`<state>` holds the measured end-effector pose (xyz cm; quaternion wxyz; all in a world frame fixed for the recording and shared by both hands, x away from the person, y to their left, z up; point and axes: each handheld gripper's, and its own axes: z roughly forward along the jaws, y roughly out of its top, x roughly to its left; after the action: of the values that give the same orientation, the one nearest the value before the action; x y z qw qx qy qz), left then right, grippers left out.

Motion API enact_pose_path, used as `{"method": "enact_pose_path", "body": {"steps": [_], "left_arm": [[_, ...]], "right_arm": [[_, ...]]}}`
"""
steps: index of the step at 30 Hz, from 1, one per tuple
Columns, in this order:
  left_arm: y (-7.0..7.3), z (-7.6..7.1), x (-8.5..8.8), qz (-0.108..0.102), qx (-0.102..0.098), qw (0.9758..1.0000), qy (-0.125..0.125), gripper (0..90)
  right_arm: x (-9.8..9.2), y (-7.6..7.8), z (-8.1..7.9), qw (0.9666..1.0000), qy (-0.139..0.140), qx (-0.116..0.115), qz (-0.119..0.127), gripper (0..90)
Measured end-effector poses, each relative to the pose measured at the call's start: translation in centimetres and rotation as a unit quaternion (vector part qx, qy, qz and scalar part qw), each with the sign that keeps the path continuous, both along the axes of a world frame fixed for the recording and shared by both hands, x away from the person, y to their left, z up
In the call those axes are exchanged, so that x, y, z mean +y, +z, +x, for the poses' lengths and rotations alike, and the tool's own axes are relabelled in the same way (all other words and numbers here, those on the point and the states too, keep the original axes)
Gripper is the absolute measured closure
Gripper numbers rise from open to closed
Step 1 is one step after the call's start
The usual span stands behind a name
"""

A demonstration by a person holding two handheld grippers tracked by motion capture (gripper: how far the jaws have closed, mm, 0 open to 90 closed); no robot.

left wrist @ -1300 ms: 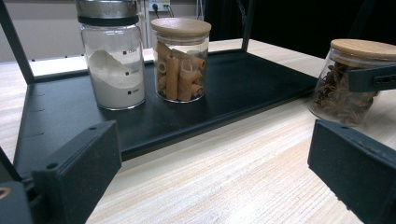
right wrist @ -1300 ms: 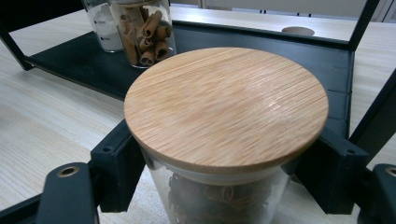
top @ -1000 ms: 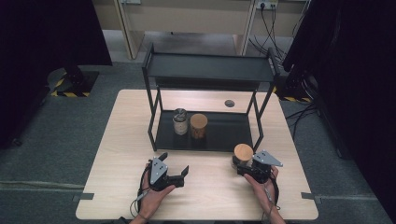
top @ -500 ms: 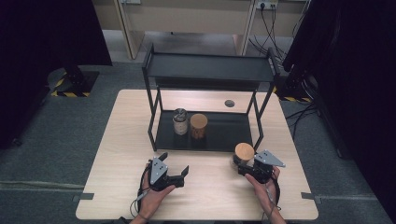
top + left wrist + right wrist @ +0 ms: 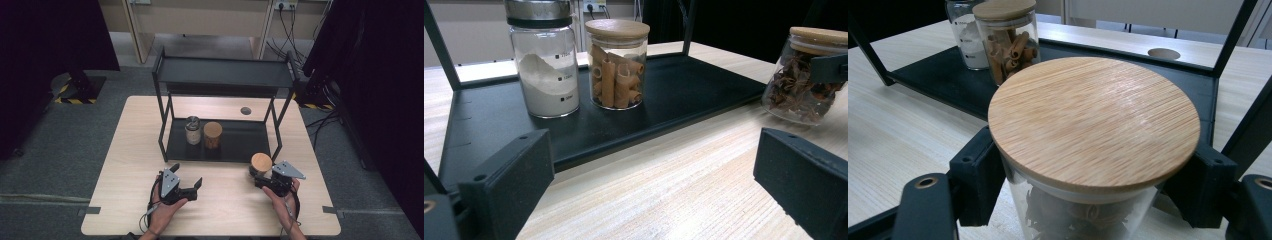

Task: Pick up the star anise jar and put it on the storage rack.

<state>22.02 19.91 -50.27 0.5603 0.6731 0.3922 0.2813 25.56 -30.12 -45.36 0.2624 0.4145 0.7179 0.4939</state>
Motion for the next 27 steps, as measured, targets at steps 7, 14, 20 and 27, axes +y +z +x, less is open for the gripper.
{"method": "enact_pose_path", "body": {"steps": [7, 14, 20, 27], "left_arm": [[0.01, 0.00, -0.01, 0.000, 0.000, 1.0000, 0.000, 2.3], [0.01, 0.01, 0.01, 0.000, 0.001, 1.0000, 0.000, 2.3], [0.02, 0.02, 0.01, -0.001, 0.002, 1.0000, 0.001, 2.3], [0.02, 0.03, 0.02, -0.001, 0.002, 1.0000, 0.001, 2.3]], "right_arm": [[0.07, 0.08, 0.00, 1.0000, 0.005, 0.001, 0.002, 25.7], [0.14, 0.16, -0.01, 1.0000, 0.006, 0.000, 0.001, 25.7], [0.19, 0.31, -0.03, 0.9999, 0.011, -0.001, 0.004, 25.8], [0.36, 0.60, 0.15, 0.9998, 0.019, -0.002, 0.004, 25.8]]}}
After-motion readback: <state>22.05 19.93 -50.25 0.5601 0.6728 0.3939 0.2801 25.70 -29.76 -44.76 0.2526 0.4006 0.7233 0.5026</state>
